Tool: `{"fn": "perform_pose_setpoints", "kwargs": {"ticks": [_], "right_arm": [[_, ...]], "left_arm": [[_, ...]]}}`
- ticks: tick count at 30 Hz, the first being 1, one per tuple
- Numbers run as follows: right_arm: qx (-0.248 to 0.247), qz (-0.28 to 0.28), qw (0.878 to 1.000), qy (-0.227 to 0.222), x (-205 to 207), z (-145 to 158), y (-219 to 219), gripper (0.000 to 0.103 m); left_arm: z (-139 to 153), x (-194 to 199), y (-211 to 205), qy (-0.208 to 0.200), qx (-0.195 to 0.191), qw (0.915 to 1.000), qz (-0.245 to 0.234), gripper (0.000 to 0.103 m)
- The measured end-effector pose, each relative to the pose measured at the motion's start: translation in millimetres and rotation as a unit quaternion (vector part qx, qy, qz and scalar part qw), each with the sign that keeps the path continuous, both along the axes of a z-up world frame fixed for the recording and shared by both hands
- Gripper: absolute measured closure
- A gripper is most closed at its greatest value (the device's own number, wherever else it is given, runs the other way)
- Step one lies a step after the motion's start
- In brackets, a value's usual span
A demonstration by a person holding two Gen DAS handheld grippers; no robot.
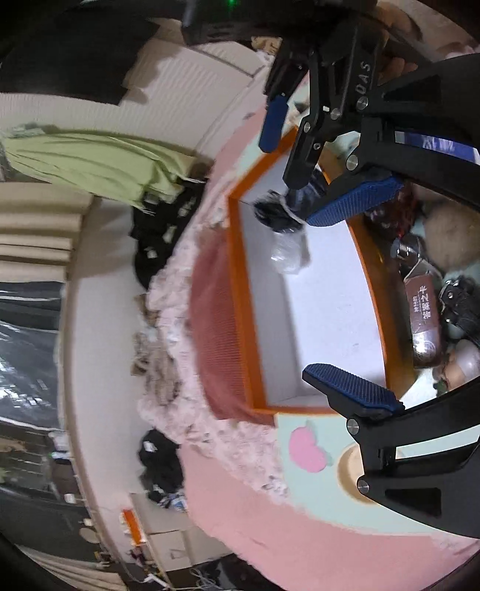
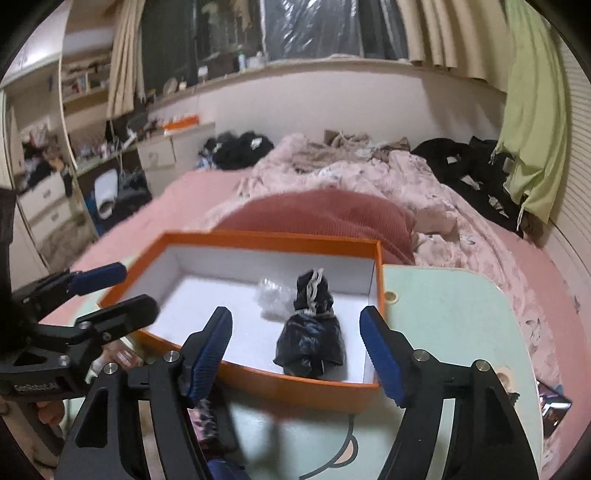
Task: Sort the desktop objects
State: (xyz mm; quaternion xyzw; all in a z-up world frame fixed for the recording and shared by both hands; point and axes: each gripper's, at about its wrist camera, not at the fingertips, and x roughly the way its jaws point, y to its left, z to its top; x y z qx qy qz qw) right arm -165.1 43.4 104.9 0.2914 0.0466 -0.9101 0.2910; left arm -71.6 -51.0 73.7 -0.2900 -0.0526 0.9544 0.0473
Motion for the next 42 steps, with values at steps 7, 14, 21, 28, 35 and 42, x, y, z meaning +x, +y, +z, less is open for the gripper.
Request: {"fn": "perform_pose_setpoints", "kwargs": {"ticks": [7,14,21,28,35,42], "right_arm": [[0.027,0.030,0.999,0.014,62.9,8.7,21.3,0.018],[0.078,0.056,0.994,-0.053,118.3,-35.5,44.9,0.018],[0.123,0.028,0.990,-0.067,130.9,-70.0,46.0,0.013],[0.122,0.020,0.989,-0.076,126.0,-77.0,51.5,0.000],[0.121,0.019,0.990,-0.074,123.0,-72.1,48.0,0.000],[0.122,0.019,0.990,-0.074,123.0,-71.7,47.5,0.000]], "left_arm": [[12.7,51.9,10.3,-0.012,-0.004,0.9994,-0.031,0.026],[-27.1,108.8,26.6,-0.077,-0.005,0.9962,-0.041,0.026],[-66.4,105.7,33.1,-0.136,-0.024,0.9902,-0.020,0.025],[-74.3,101.3,42.6,-0.142,-0.055,0.9880,-0.027,0.000],[-74.7,102.6,41.9,-0.140,-0.055,0.9882,-0.027,0.000],[-74.8,102.9,41.5,-0.140,-0.055,0.9882,-0.027,0.000]]}}
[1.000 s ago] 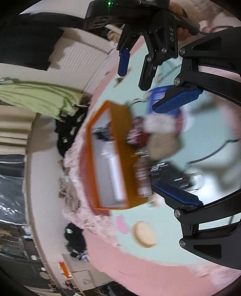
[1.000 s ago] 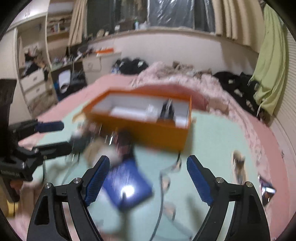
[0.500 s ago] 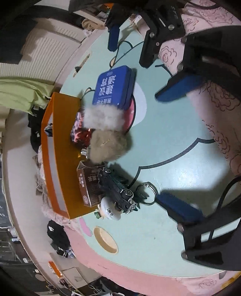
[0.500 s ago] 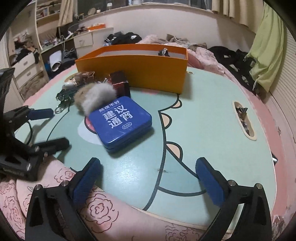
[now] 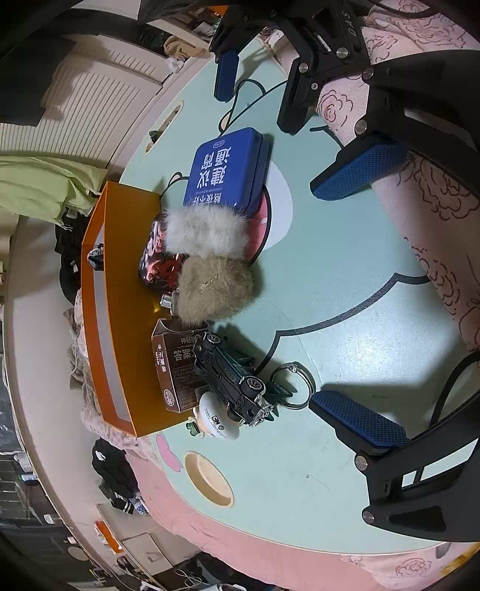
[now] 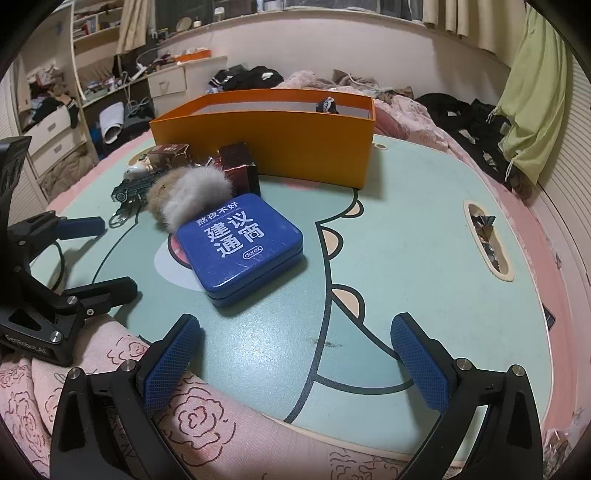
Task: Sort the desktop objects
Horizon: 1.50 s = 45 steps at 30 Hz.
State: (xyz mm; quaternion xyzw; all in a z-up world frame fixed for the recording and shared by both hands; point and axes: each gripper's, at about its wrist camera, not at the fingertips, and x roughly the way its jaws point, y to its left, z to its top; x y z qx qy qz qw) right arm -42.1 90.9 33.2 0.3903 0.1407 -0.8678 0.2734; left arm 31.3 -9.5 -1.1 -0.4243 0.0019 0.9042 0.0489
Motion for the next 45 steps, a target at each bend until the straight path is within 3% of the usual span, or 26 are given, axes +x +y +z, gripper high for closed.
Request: {"fn": "perform_pose_setpoints", "kwargs": {"ticks": [29,33,36,41,45], "right_arm": [[-0.005,-0.004,1.000,0.007,-0.1,0.2,1.0,0.000],[-0.020,-0.005,1.000,0.012,-1.2,4.4,6.4,0.008],[-0.038,0.027,0.999,0.015,2.3,9.6,6.5,0.010],[-0.018,0.089,0.995,0.047,5.6,18.1,-10.1,0.010],[0.004,0.129,0.991,0.043,-6.1,18.6,-28.4,0.010]], "left_arm": [[1.2,0.8,-3.5,0.000,0.000,1.0000,0.002,0.000],[1.1,0.9,-3.6,0.000,0.001,1.0000,0.002,0.000],[1.0,1.1,-3.4,0.000,0.001,1.0000,0.002,0.000],[0.9,1.1,-3.0,0.000,0.001,1.0000,0.002,0.000],[0.7,1.4,-3.1,0.000,0.001,1.0000,0.002,0.000]]}}
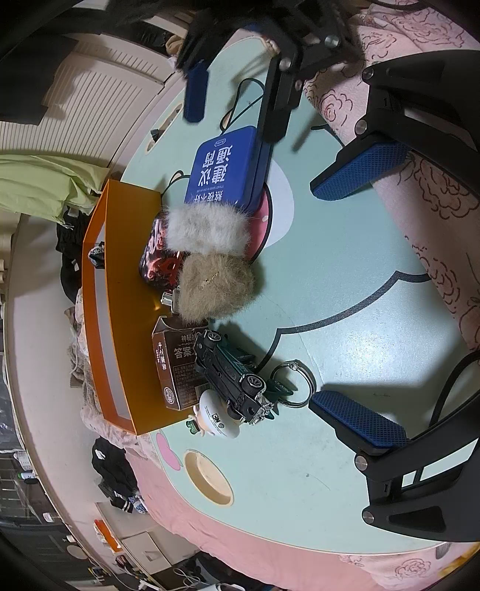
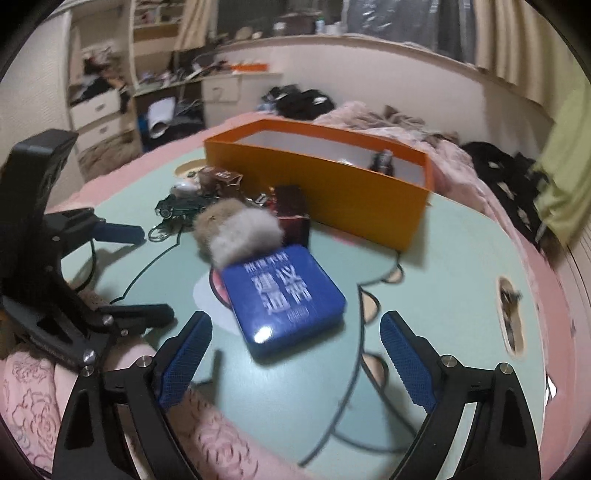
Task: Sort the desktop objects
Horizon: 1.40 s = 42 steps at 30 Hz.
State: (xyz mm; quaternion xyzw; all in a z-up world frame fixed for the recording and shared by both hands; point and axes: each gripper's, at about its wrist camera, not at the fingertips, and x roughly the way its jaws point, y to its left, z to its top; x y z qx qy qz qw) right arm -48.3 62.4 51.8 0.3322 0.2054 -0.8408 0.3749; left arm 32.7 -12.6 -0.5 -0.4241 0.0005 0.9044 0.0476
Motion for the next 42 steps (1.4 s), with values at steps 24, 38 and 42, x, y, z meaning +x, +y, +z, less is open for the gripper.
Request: {"fn": "perform_pose_setpoints", "kwargs": {"ticks": [24,38,42], "right_arm": [[-0.065,-0.011,0.997,0.032,-5.5,-1.2,9.4,0.037],[-0.115,-0.047,0.992,0.035,-11.1,6.3,33.1,0.037],[-0.115,-0.047,0.992,0.034,-11.7,5.4,33.4,0.037]], "left_arm": [[12.1,6.8,-14.2,0.025,0.048,0.9984,0.012,0.000],[51.9,-8.6,-82.0,0.101,0.097,0.9880,0.065,0.027],[46.6,-44.0,-99.7,0.070,0.114,0.9864,0.096,0.042]]}}
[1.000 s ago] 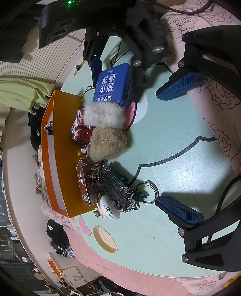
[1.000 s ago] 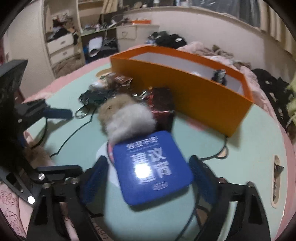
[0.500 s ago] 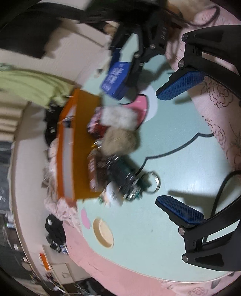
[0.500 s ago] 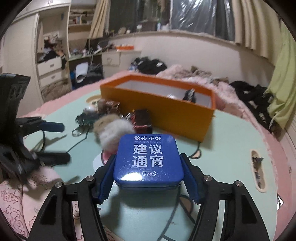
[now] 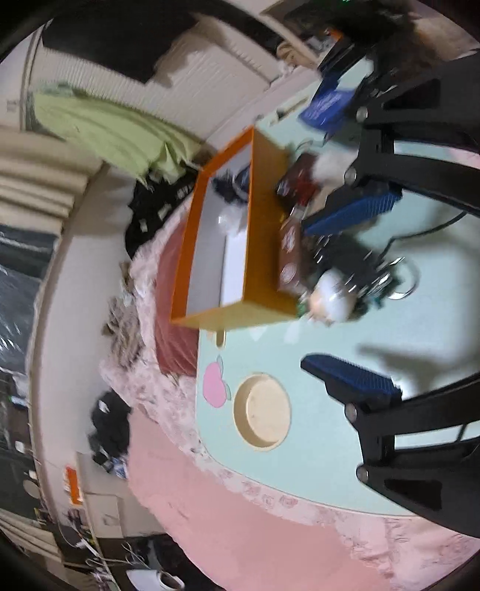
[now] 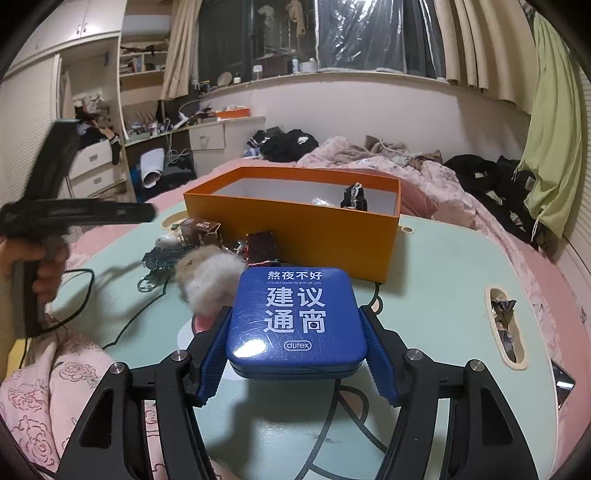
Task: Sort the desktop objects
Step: 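Grasp the blue tin with the right gripper while the left gripper grasps the white figurine, then lower the figurine into the orange box with the left gripper while the right gripper drops the blue tin in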
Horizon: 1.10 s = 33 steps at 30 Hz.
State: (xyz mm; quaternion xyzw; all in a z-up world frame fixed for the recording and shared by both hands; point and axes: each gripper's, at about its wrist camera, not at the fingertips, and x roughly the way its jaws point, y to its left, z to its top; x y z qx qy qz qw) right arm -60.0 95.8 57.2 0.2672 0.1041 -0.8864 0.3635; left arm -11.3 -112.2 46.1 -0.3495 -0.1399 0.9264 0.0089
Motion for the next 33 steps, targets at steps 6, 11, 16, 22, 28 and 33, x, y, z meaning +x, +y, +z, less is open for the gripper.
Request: {"fn": "perform_pose_setpoints", "kwargs": {"ticks": [6,11,16,22,28,33], "right_arm": [[-0.002,0.000,1.000,-0.003,-0.5,-2.3,0.2,0.037],[0.001,0.001,1.000,-0.006,-0.4,-3.3,-0.2,0.037],[-0.011,-0.004,1.000,-0.001,0.5,-0.5,4.8,0.037],[-0.057,-0.020,0.998,-0.019,-12.4,14.7,21.3,0.037],[-0.085,-0.021,0.996,-0.003,-36.9,46.6,13.7,0.037],[-0.091,-0.016,0.996,0.003,-72.9,67.7,-16.7,0.037]], "left_arm": [[-30.0,-21.5,10.0,-0.059,-0.020,0.9980,-0.011,0.057],[-37.8,-18.0,8.6,-0.059,0.007,0.9979,-0.025,0.066],[-33.4,-10.8,10.5,-0.034,0.019,0.9987,-0.033,0.066],[-6.1,8.8,11.4,0.013,0.005,0.9995,-0.028,0.066],[36.6,5.4,11.1,0.062,0.011,0.9970,-0.044,0.066],[58.6,-33.1,27.8,0.080,0.001,0.9945,-0.067,0.066]]}}
